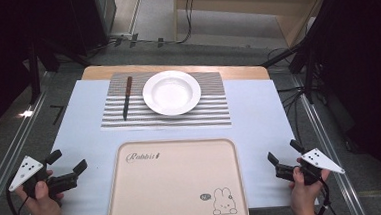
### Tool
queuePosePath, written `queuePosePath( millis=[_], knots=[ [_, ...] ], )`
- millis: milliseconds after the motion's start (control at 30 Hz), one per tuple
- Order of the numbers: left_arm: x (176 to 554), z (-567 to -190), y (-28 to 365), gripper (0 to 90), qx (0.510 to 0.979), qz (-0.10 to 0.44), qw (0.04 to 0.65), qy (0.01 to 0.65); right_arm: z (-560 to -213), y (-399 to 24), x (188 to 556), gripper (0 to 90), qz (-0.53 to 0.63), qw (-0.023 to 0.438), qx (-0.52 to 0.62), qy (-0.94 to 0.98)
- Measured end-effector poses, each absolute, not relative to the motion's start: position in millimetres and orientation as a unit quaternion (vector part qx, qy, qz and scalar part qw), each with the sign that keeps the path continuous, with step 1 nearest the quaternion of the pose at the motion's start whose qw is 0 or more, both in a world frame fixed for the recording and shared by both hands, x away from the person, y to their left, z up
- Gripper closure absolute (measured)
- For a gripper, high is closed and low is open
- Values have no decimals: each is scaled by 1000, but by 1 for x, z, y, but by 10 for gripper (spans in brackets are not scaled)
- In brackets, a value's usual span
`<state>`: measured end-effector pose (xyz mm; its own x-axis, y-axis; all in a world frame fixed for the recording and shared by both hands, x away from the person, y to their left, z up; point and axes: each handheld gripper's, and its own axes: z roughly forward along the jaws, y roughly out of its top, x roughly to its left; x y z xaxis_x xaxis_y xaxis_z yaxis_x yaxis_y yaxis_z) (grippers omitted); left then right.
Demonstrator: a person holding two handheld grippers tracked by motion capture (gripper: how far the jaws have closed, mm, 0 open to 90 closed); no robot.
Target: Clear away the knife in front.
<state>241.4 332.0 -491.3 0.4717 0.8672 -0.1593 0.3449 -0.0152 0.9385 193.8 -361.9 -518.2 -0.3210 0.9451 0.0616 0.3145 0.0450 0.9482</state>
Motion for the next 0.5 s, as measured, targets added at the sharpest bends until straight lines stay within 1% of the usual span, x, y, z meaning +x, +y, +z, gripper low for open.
queuePosePath(
  millis=[100, 500],
  knots=[
    [241, -491, 331, 0, 670, 243, 536, 453, -519, -362, 194, 10, 494, 316, 487, 648],
    [240, -484, 334, 0, 667, 245, 532, 460, -519, -361, 195, 9, 489, 320, 487, 650]
  ],
)
